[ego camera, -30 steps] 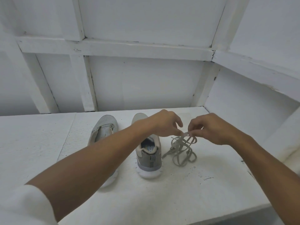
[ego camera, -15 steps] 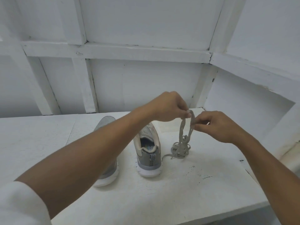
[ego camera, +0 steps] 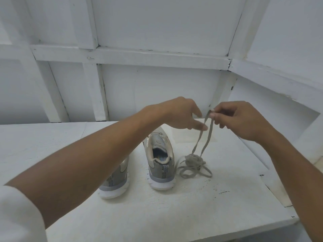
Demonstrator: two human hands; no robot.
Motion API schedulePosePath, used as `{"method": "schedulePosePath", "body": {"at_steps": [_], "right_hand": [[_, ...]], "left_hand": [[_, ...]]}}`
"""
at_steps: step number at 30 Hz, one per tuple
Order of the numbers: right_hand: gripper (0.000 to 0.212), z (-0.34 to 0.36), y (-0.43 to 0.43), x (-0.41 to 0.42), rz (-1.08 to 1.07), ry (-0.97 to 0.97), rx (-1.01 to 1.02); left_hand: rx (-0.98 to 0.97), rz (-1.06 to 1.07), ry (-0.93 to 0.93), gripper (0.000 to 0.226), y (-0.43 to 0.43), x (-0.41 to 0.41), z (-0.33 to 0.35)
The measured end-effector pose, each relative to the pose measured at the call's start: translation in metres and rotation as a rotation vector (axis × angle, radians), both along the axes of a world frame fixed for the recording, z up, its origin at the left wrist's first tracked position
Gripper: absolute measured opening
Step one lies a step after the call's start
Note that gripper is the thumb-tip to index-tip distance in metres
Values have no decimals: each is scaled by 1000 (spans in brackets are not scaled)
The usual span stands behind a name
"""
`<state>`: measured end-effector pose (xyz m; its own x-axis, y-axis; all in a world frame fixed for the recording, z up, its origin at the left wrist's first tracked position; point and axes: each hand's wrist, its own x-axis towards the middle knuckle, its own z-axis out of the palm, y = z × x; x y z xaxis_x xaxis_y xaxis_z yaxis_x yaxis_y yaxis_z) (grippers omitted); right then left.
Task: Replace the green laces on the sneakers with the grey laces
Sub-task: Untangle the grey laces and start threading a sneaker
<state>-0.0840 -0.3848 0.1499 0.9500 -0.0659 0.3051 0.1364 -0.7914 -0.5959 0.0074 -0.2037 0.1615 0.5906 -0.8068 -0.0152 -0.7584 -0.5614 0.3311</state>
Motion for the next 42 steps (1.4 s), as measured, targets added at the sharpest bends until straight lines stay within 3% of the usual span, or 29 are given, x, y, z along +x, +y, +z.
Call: {"method": "schedulePosePath", "body": {"at_steps": [4, 8, 10, 12, 13, 16, 18, 22, 25, 28, 31, 33, 37, 40, 42], "right_hand": [[13, 16, 15, 2, 53, -195, 120], [9, 23, 23, 4, 28, -371, 164], [27, 14, 24, 5, -7, -385, 250], [50, -7, 23, 8, -41, -238, 309], [51, -20, 24, 11, -46, -119, 281], [12, -54, 28, 17, -56, 139, 85], [14, -72, 25, 21, -98, 233, -31], [22, -85, 10, 27, -126, 422, -72], [22, -73, 11, 32, -99, 358, -23], [23, -39, 29, 36, 16, 170, 232], [16, 9, 60, 38, 170, -24, 455], [9, 36, 83, 38, 251, -103, 488], [13, 52, 102, 42, 251, -194, 351], [33, 34, 96, 47, 243, -183, 525], [42, 10, 95, 48, 262, -76, 565]], "left_hand": [[-131, -40, 157, 40, -5, 2, 3], [-382, -67, 332, 24, -7, 3, 7], [-481, -48, 331, 24, -5, 6, 14], [-571, -34, 325, 24, 0, 7, 25], [-614, -33, 342, 23, 3, 8, 31], [-758, -36, 435, 18, 15, 9, 50], [-874, -22, 489, 18, 28, 12, 62], [-1072, 107, 533, 17, 67, 26, 74], [-1068, 242, 465, 18, 94, 41, 62], [-936, 271, 450, 21, 107, 47, 33], [-747, 128, 638, 18, 105, 38, -1], [-661, 13, 764, 21, 96, 28, -18], [-777, -38, 831, 24, 82, 15, -19], [-928, -15, 792, 21, 89, 15, -3], [-1013, 1, 755, 21, 96, 16, 8]]}}
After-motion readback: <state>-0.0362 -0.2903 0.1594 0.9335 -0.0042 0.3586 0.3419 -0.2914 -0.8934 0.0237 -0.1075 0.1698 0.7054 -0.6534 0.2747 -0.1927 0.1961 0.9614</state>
